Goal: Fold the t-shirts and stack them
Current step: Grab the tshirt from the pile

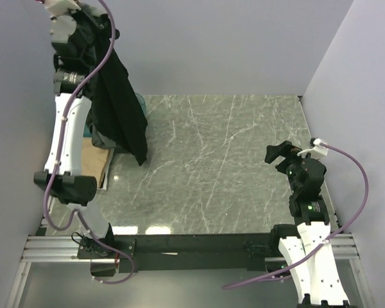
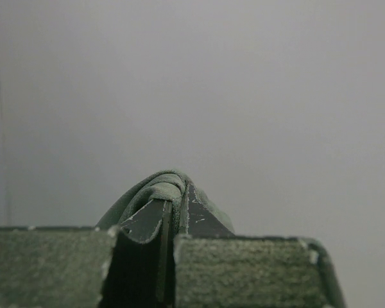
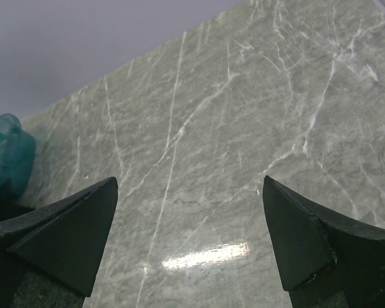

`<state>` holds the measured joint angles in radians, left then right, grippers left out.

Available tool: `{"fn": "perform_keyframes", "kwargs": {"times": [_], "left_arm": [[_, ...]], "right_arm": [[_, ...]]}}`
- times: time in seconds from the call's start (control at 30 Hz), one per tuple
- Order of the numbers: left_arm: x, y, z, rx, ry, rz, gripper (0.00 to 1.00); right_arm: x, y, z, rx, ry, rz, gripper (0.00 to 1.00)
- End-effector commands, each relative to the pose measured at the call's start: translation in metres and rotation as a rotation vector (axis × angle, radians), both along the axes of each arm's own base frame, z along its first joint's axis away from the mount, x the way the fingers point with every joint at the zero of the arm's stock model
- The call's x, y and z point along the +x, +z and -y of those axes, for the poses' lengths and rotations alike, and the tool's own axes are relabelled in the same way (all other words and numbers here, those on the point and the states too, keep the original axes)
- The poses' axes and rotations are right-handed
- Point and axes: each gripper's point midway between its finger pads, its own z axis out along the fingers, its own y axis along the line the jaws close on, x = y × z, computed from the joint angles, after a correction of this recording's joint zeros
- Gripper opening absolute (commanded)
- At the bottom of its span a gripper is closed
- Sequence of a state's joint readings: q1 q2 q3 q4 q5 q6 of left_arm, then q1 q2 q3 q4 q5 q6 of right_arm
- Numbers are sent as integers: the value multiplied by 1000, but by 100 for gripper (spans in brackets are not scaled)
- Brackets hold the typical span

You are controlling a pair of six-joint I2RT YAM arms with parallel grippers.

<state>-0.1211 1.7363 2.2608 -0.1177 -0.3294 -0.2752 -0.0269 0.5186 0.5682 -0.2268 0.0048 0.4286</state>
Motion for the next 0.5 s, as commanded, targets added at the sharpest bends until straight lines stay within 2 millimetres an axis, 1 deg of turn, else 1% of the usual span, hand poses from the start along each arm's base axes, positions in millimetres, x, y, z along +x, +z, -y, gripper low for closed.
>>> {"fn": "perform_keyframes", "kwargs": {"times": [0.0,0.03,0.07,0.1,0.13,0.17,0.2,0.23,0.27,0.3,0.33,0.4,0.43,0.47], "left_arm": [[5,12,-24,14,105,44,1],[8,12,-33,13,126,42,1],[21,-3,-40,10,147,7,1],[26,-9,-45,2,152,-5,1],[33,-19,-57,-1,169,-30,1],[42,-35,-62,-3,169,-68,1],[47,-43,-64,-9,159,-85,1],[58,-68,-65,-5,159,-139,1],[63,-82,-65,-4,162,-167,11],[65,-92,-64,2,159,-186,19],[73,-124,-64,10,155,-255,24],[74,-146,-64,0,156,-296,35],[76,-176,-66,-4,170,-359,42],[73,-187,-69,-31,184,-381,46]], "right_arm": [[6,10,5,-11,-21,32,100],[7,9,5,-11,-20,32,100],[8,8,4,-9,-19,28,100],[9,7,5,-9,-21,23,100],[10,8,5,-9,-22,26,100],[11,5,5,-9,-21,17,100],[11,5,5,-9,-22,14,100],[12,5,5,-9,-22,14,100],[13,3,5,-8,-19,7,100],[13,4,4,-8,-18,8,100],[14,2,4,-8,-18,2,100],[14,2,5,-9,-22,2,100],[14,1,5,-7,-22,0,100],[14,0,5,-7,-21,-1,100]]}}
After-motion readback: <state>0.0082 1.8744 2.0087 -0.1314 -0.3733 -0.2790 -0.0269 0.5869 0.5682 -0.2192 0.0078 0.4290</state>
